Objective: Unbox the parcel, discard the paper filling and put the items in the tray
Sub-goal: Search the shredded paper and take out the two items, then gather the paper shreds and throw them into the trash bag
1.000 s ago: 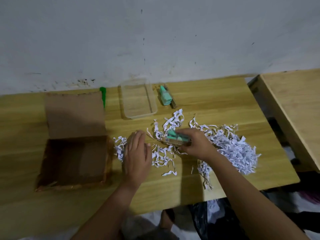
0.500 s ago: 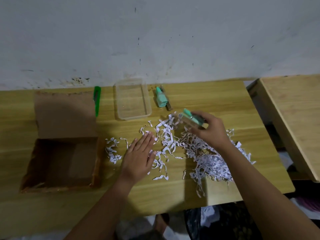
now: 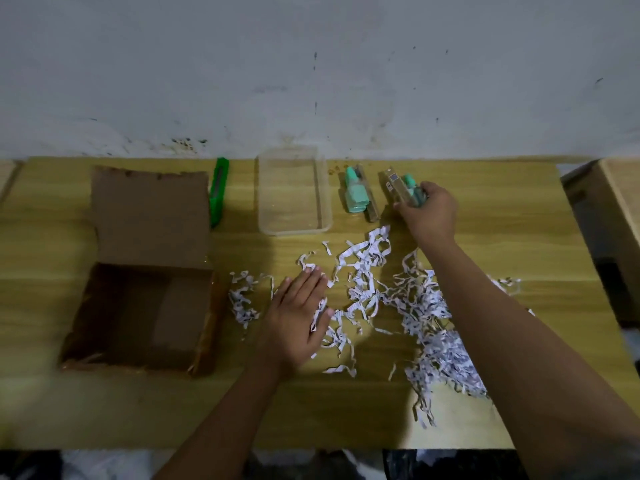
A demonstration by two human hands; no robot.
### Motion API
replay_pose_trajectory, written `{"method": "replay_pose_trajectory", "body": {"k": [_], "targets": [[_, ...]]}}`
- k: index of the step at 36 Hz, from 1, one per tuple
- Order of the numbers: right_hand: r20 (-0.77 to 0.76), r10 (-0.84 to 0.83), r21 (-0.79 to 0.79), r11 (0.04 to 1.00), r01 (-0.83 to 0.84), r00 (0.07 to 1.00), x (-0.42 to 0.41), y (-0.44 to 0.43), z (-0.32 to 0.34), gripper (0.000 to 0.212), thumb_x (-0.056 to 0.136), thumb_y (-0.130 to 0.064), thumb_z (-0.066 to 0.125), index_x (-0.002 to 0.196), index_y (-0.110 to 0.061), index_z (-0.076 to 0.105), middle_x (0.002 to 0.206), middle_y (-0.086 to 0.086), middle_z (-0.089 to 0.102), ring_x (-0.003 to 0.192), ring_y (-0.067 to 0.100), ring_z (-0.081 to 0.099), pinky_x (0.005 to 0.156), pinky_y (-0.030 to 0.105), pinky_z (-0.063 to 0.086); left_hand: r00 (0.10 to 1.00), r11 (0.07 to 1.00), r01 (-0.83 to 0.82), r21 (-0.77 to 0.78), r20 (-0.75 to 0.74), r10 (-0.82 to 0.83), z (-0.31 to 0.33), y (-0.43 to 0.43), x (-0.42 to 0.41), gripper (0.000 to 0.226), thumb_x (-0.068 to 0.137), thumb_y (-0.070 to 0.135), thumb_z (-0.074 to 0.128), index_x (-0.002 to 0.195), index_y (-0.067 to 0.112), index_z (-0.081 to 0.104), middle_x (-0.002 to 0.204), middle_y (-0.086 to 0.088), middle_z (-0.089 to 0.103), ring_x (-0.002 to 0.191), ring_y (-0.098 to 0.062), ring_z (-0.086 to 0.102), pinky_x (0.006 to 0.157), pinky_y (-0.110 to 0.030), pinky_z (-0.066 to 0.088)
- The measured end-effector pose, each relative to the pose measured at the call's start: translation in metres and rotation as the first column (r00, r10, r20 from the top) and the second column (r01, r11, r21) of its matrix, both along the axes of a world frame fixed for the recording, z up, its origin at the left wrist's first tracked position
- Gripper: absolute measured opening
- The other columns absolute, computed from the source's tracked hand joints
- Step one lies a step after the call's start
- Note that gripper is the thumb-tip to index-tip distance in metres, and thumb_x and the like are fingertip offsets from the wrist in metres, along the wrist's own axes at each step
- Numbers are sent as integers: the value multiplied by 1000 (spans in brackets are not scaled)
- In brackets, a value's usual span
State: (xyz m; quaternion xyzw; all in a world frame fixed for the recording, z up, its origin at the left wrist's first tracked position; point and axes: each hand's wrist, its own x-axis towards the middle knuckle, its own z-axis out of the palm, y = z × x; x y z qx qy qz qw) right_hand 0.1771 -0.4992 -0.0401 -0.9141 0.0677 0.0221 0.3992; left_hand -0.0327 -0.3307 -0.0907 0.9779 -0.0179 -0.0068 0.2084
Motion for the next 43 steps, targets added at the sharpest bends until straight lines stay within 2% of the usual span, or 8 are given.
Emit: {"method": "replay_pose_trajectory", "body": {"k": [8, 15, 20, 25, 28, 32, 38, 43], "targets": [[-33, 164, -35, 986, -166, 986, -22, -11, 3, 61, 79, -26, 70, 132, -9, 47, 128, 13, 54, 117, 29, 52, 92, 34, 44, 997, 996, -45, -81, 65, 50, -4, 1, 2, 44, 92, 39, 43, 127, 18, 56, 136, 4, 53, 131, -4, 38, 113, -31, 23], [-38, 239, -120, 963, -242, 970, -81, -58, 32, 80, 79, -50, 64, 144, -24, 27, 154, 5, 24, 140, 26, 23, 113, 50, 25, 988, 1000, -28, -10, 149, 29, 18, -9, 4, 43, 84, 48, 47, 113, 22, 64, 122, 2, 62, 122, -16, 50, 102, -33, 31], [-129, 234, -415, 870, -267, 964, -130, -101, 31, 114, 52, -92, 38, 146, -36, 8, 159, -3, -4, 145, 25, -8, 112, 59, 1, 996, 1000, 5, 23, 84, -7, 30, -24, 11, 64, 78, 65, 43, 132, 30, 46, 146, 3, 40, 138, -18, 26, 111, -43, 15], [-281, 122, -510, 821, -256, 952, -164, -133, 9, 121, 38, -101, 21, 140, -47, -15, 153, -6, -27, 141, 34, -24, 102, 74, 1, 956, 943, 293, 156, -44, -289, 27, -64, 43, 87, 72, 82, 32, 142, 47, -3, 156, 9, -10, 142, -19, -20, 109, -50, -18], [-331, 105, -496, 826, -268, 938, -175, -142, -8, 116, 43, -100, 23, 138, -49, -20, 152, -3, -32, 140, 37, -22, 101, 75, -1, 921, 897, 389, 210, -123, -370, 23, -89, 63, 87, 67, 88, 20, 137, 52, -18, 153, 10, -24, 139, -24, -27, 107, -58, -19], [-280, 84, -505, 834, -221, 956, -188, -142, -26, 97, 60, -92, 26, 140, -50, -7, 158, -3, -10, 144, 36, -4, 105, 69, 8, 877, 836, 479, 269, -181, -445, 5, -102, 68, 75, 73, 82, 8, 138, 52, -12, 157, 6, -9, 143, -35, -13, 111, -62, -7], [-146, 105, -565, 807, -170, 984, -189, -135, -28, 67, 79, -72, 30, 128, -31, 48, 129, 8, 54, 113, 36, 50, 84, 51, 43, 898, 880, 420, 224, 36, -438, -5, -110, 57, 46, 90, 54, 32, 126, 33, 49, 133, 0, 53, 124, -26, 39, 94, -43, 44], [-139, 178, -523, 822, -225, 974, -188, -129, -31, 51, 75, -52, 55, 112, -17, 56, 103, 10, 58, 89, 36, 57, 67, 40, 47, 861, 854, 493, 166, 47, -506, -5, -108, 59, 33, 89, 39, 37, 112, 21, 52, 107, -6, 62, 95, -24, 56, 73, -31, 52]]}}
